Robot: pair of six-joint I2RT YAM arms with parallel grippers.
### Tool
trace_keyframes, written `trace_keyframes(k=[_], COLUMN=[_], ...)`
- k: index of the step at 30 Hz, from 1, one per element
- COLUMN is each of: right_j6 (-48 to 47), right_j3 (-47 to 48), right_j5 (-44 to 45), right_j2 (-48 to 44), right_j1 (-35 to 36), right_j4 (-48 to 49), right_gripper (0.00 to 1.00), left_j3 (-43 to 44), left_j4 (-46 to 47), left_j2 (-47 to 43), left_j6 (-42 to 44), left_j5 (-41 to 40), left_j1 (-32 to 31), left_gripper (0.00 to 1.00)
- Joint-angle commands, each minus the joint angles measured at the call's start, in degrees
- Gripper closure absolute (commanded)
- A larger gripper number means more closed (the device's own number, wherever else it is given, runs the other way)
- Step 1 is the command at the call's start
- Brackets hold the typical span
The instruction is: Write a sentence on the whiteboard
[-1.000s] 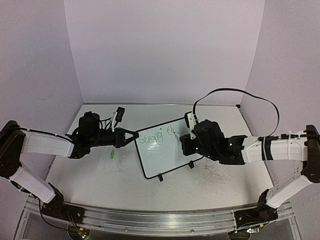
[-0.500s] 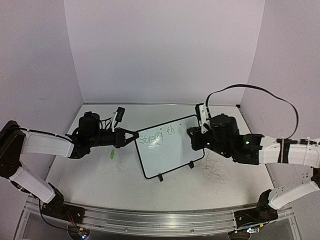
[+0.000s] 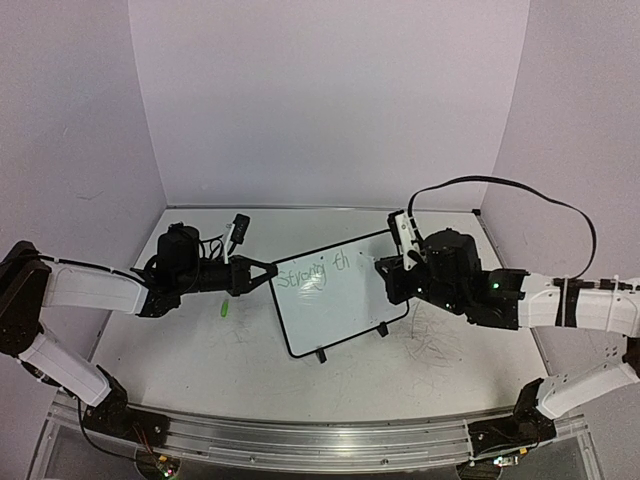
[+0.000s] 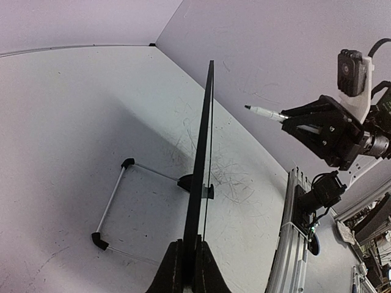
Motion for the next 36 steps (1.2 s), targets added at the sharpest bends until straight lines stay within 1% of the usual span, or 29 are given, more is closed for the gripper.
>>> trace_keyframes(k=[1, 15, 36], right_j6=[-2.24, -2.63, -1.76], right_j3=[2.22, 0.34, 0.39], right_j5=[-1.59, -1.29, -0.56], right_j2=[2.26, 1.37, 0.16], right_j1=[-0.01, 0.03, 0.03], right_j4=[0.63, 2.77, 2.69], right_gripper=[1.0, 1.0, 1.0], left_j3=[1.33, 1.19, 2.26], left_j4=[-2.2, -3.27, -3.98], left_j2=[1.19, 0.17, 0.68], left_j6=[1.97, 1.9, 2.21], left_j5=[-0.92, -2.51, -2.56], left_j1=[0.06, 0.06, 0.04], left_gripper=[1.0, 1.0, 1.0])
